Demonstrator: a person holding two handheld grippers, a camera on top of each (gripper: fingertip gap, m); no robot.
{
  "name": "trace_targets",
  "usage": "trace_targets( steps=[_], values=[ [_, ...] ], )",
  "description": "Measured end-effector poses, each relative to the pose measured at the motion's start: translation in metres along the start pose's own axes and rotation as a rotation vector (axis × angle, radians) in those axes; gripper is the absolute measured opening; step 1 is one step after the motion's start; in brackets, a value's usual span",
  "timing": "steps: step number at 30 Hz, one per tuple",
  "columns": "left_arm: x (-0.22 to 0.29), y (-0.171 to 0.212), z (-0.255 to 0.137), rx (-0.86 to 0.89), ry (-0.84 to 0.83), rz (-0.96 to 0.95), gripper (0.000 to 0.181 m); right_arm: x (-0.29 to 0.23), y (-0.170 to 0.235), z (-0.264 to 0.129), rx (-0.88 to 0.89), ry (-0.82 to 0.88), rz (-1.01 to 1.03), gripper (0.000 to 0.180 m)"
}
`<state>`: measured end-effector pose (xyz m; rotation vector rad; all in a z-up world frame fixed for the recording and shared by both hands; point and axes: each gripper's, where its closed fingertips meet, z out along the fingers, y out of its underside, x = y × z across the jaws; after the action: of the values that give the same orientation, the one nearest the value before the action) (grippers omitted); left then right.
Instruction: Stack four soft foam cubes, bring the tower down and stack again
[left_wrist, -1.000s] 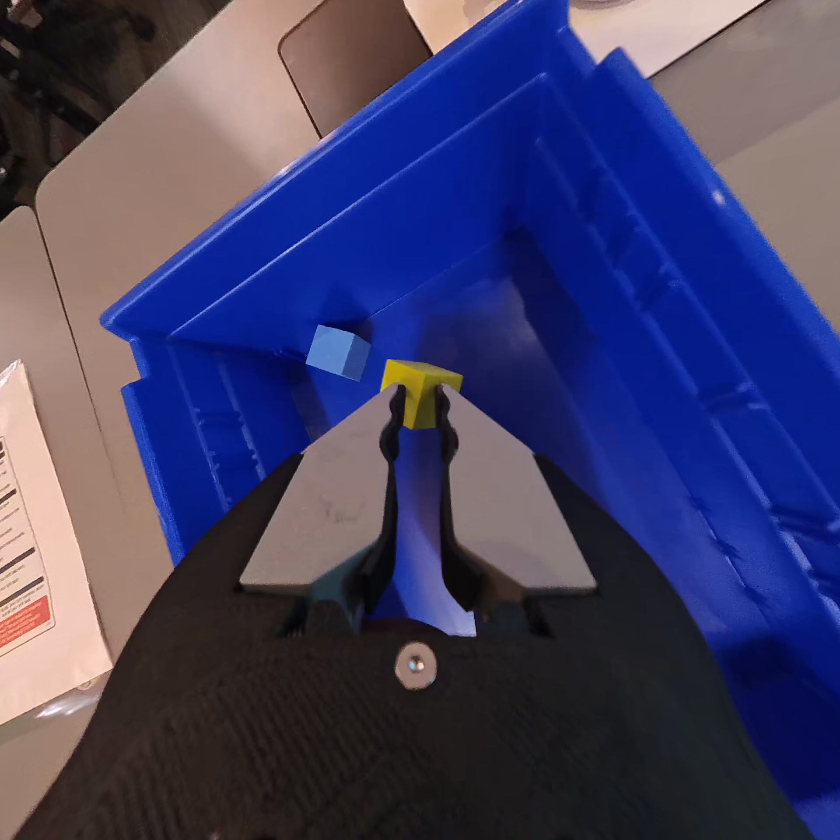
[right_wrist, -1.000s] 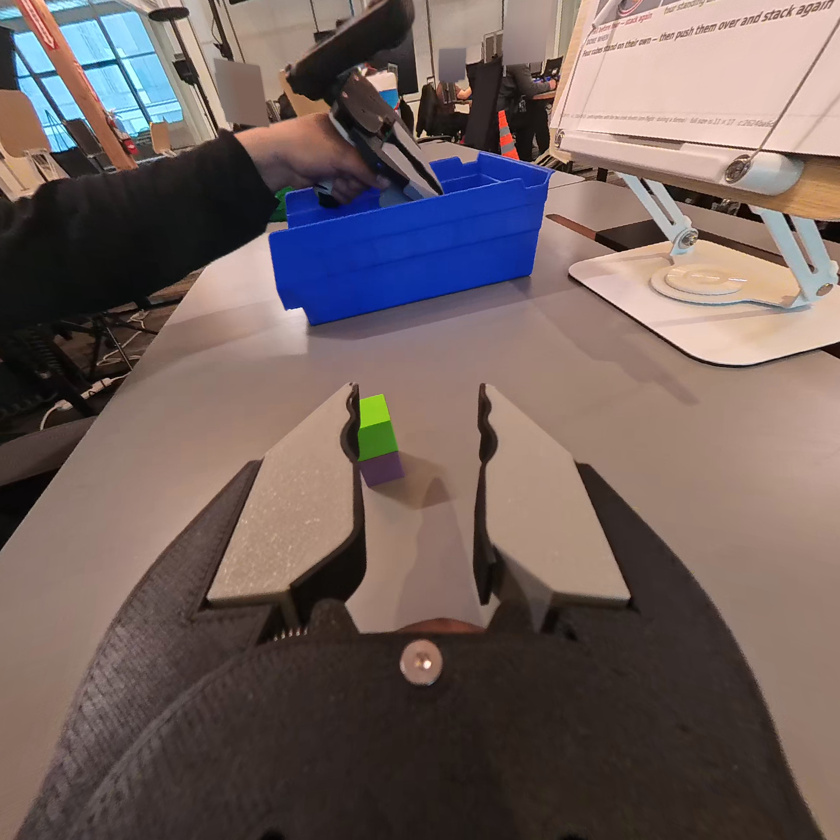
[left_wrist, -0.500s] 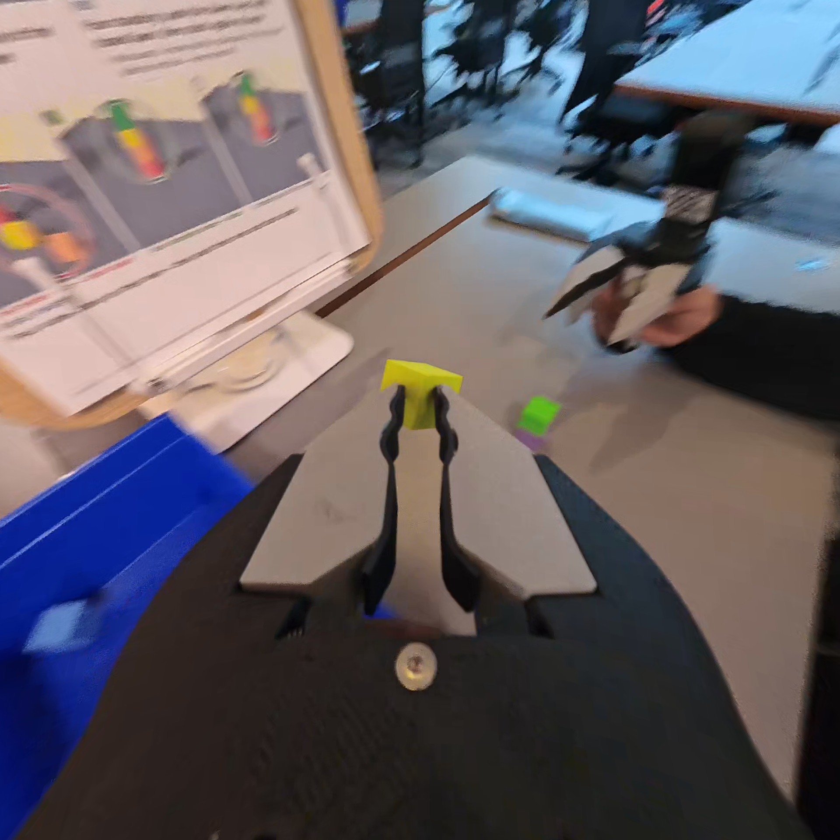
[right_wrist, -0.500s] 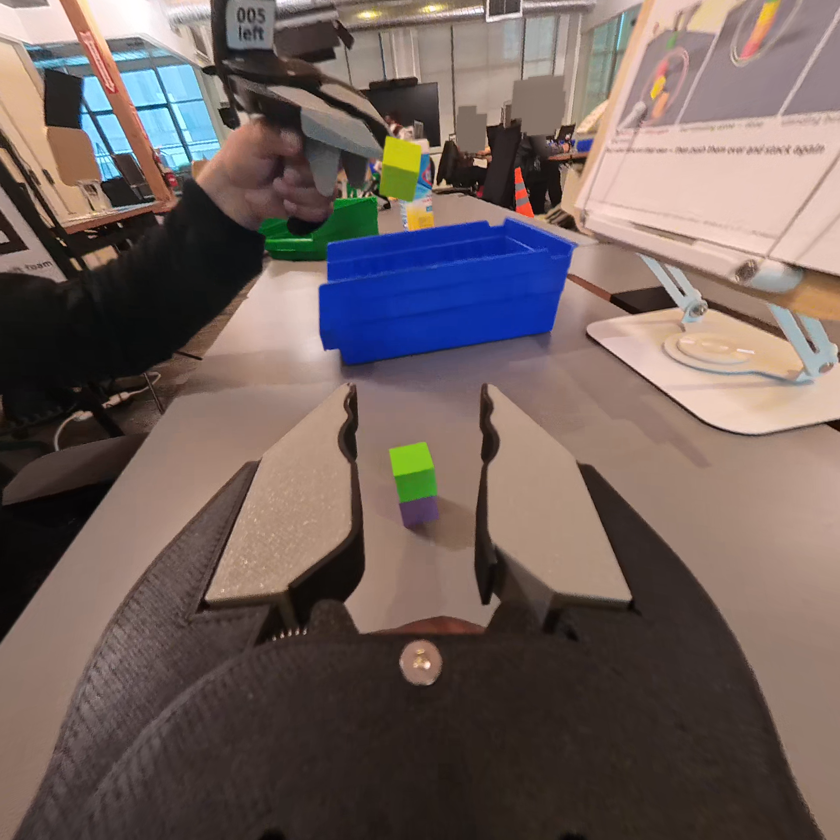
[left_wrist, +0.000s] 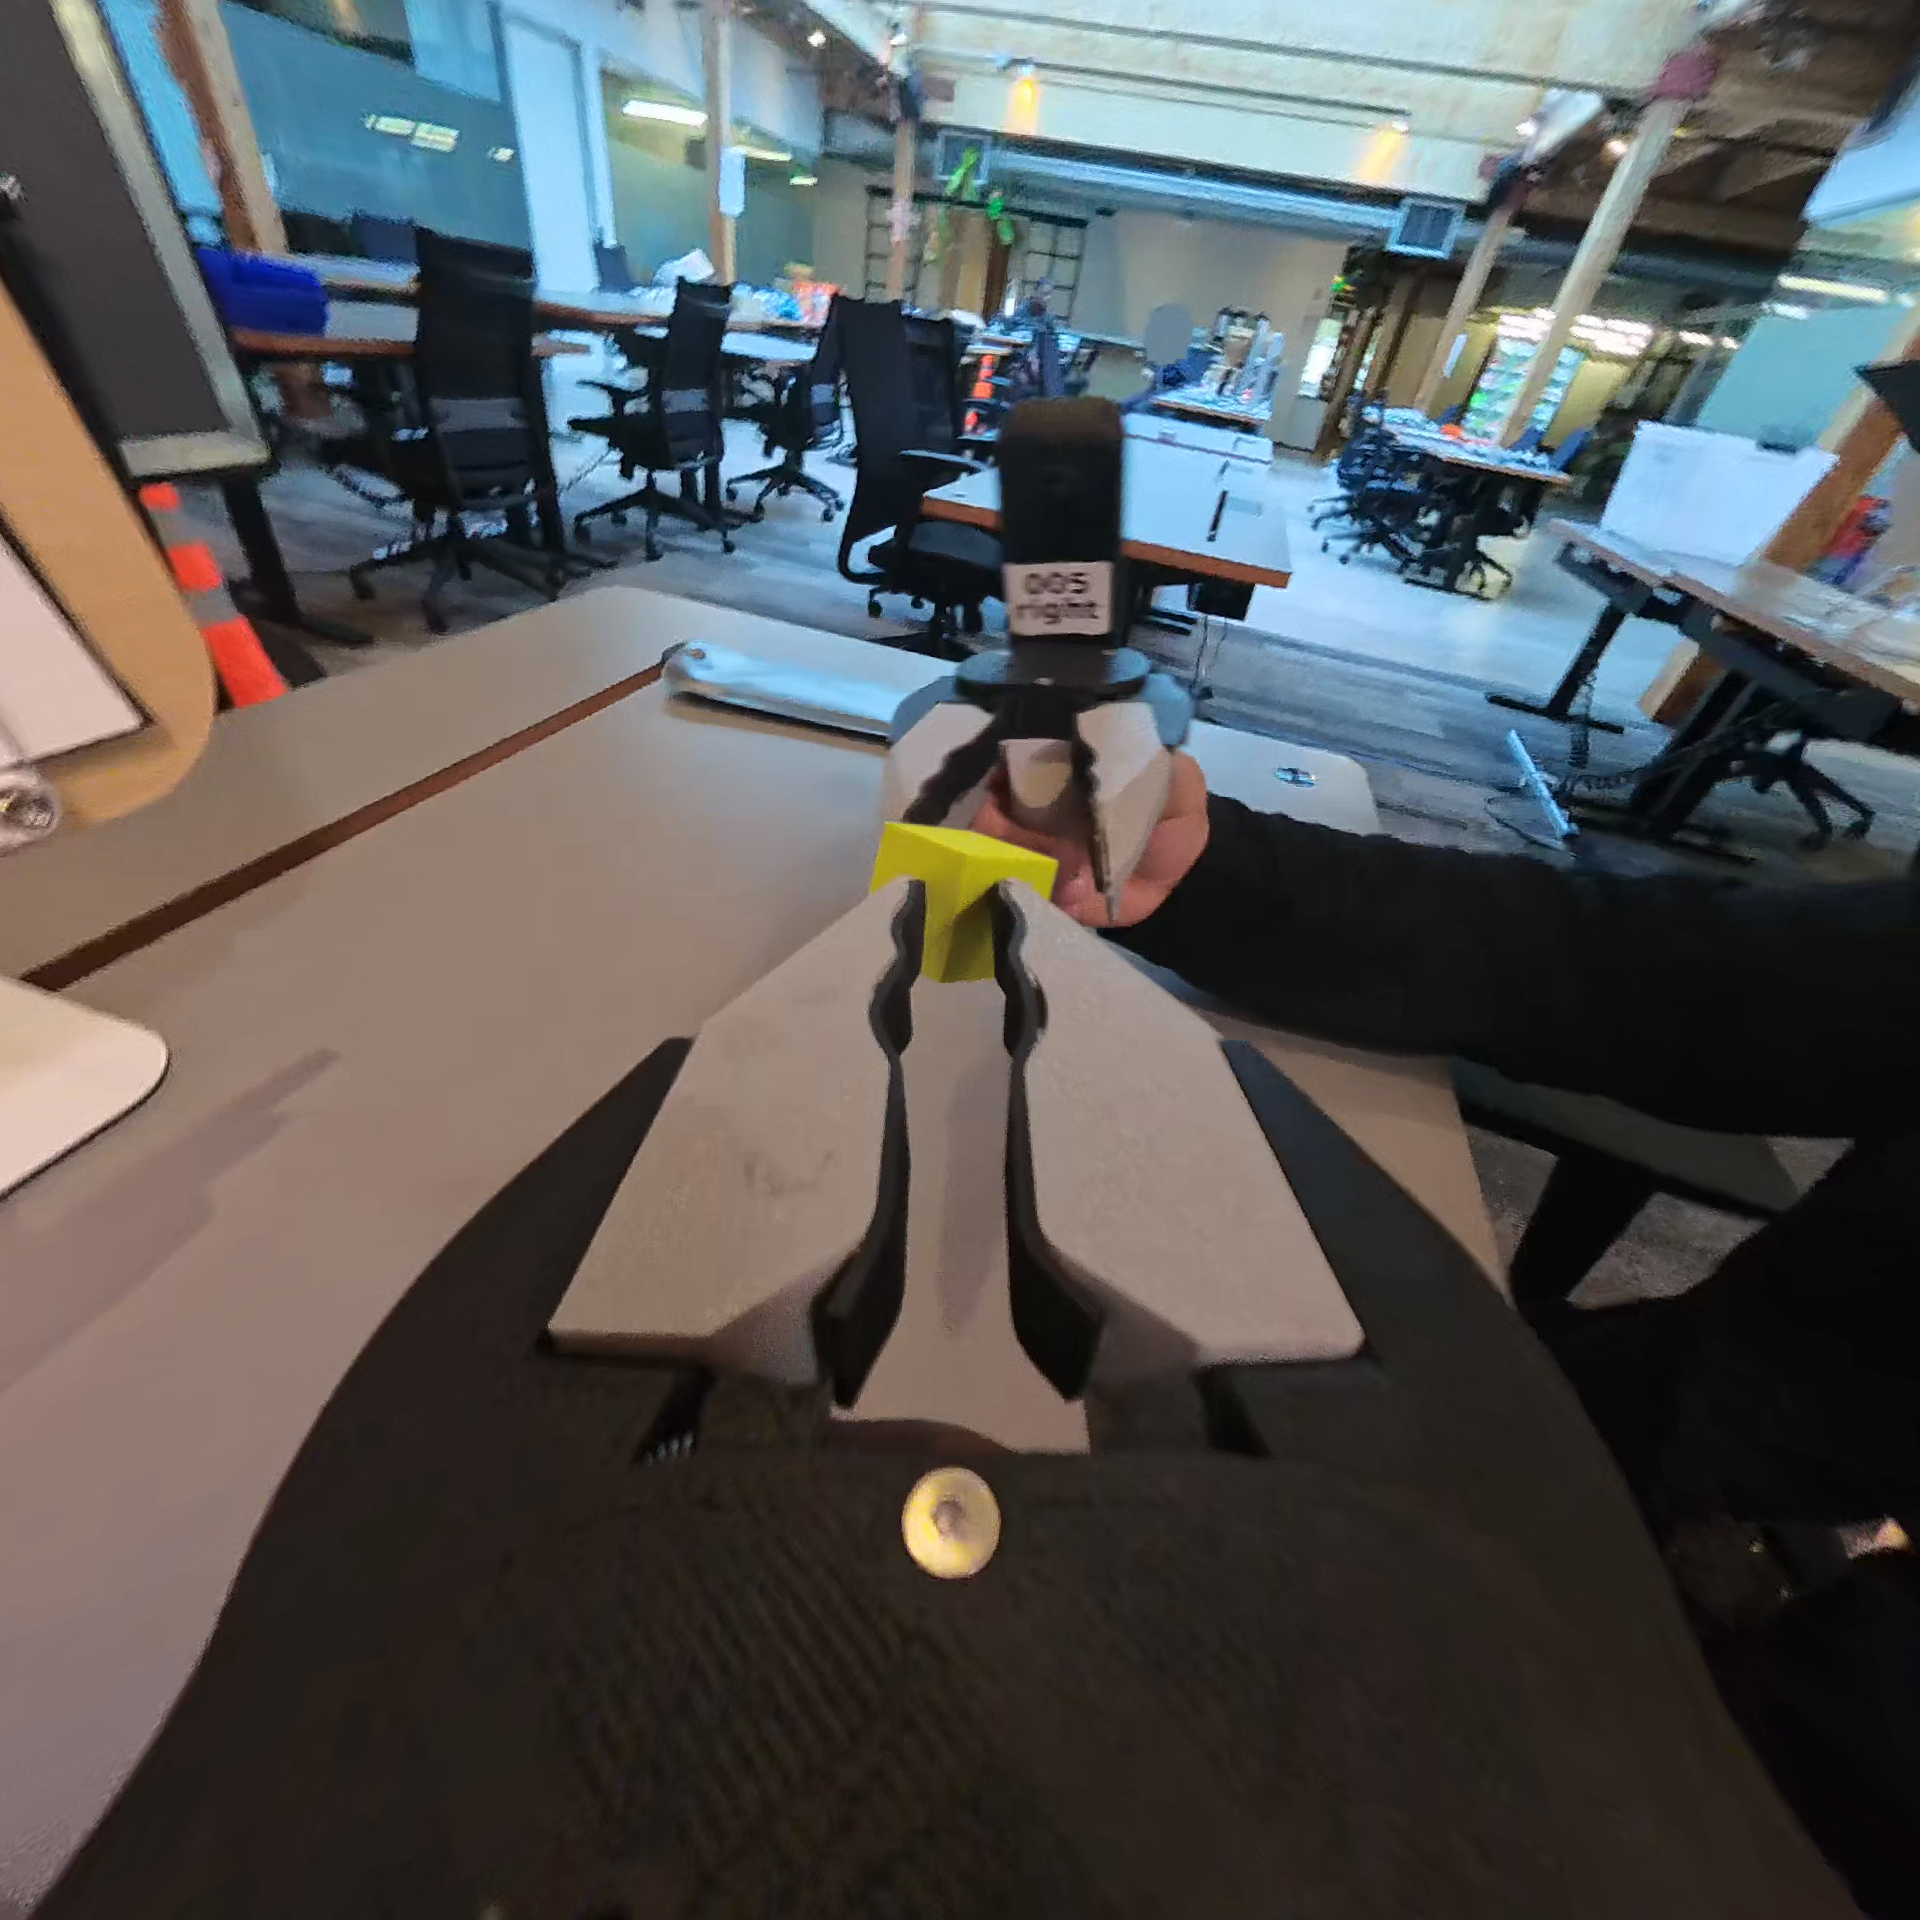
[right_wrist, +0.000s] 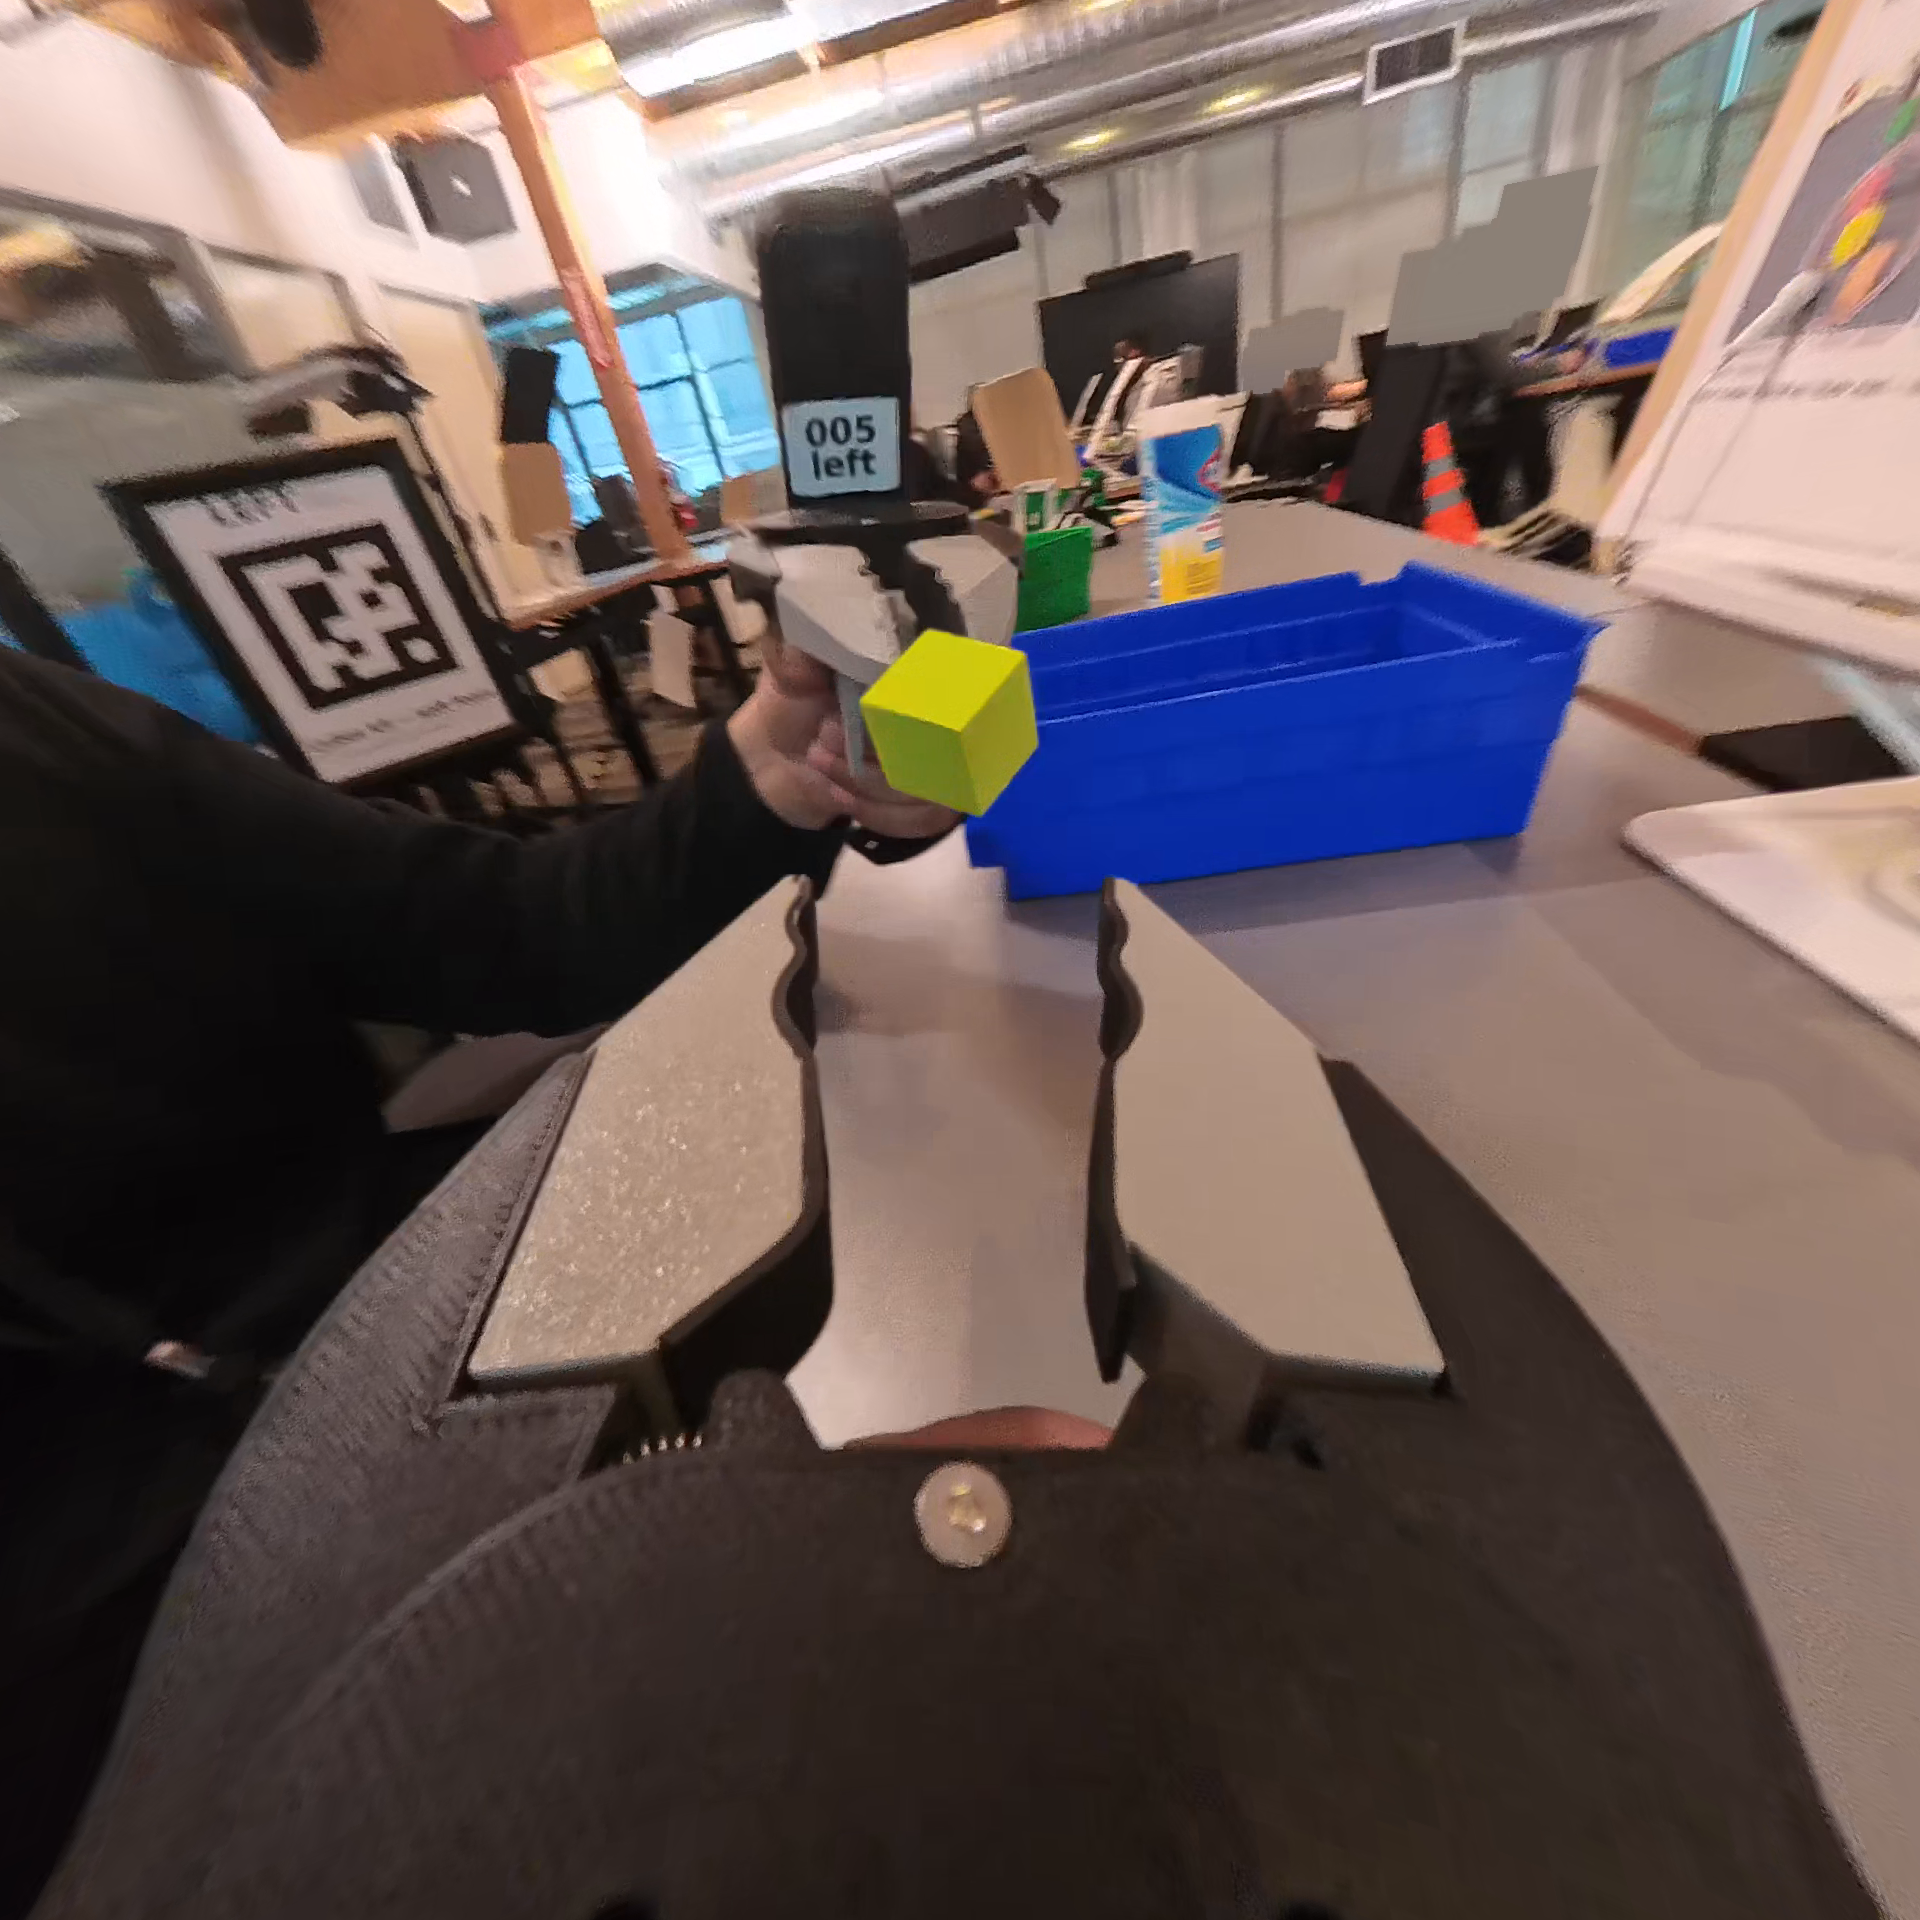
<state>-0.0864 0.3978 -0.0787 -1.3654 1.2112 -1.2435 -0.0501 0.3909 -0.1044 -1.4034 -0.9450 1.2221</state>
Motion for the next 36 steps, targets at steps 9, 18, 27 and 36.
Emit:
trace_targets(
  steps=[9, 18, 27, 36],
  values=[
    [0.034, 0.025, -0.002, -0.025, -0.003, 0.637, 0.011, -0.022, -0.002, 0.0, 0.004, -0.195, 0.169, 0.044],
    [0.067, 0.042, 0.006, -0.057, 0.103, 0.83, 0.011, -0.053, 0.025, 0.021, -0.144, -0.348, 0.234, 0.044],
    [0.073, 0.052, 0.008, -0.103, 0.121, 0.888, 0.011, -0.062, 0.034, 0.023, -0.177, -0.416, 0.253, 0.025],
    [0.072, 0.058, 0.008, -0.125, 0.141, 0.869, 0.011, -0.062, 0.04, 0.024, -0.226, -0.386, 0.205, 0.024]
  ],
)
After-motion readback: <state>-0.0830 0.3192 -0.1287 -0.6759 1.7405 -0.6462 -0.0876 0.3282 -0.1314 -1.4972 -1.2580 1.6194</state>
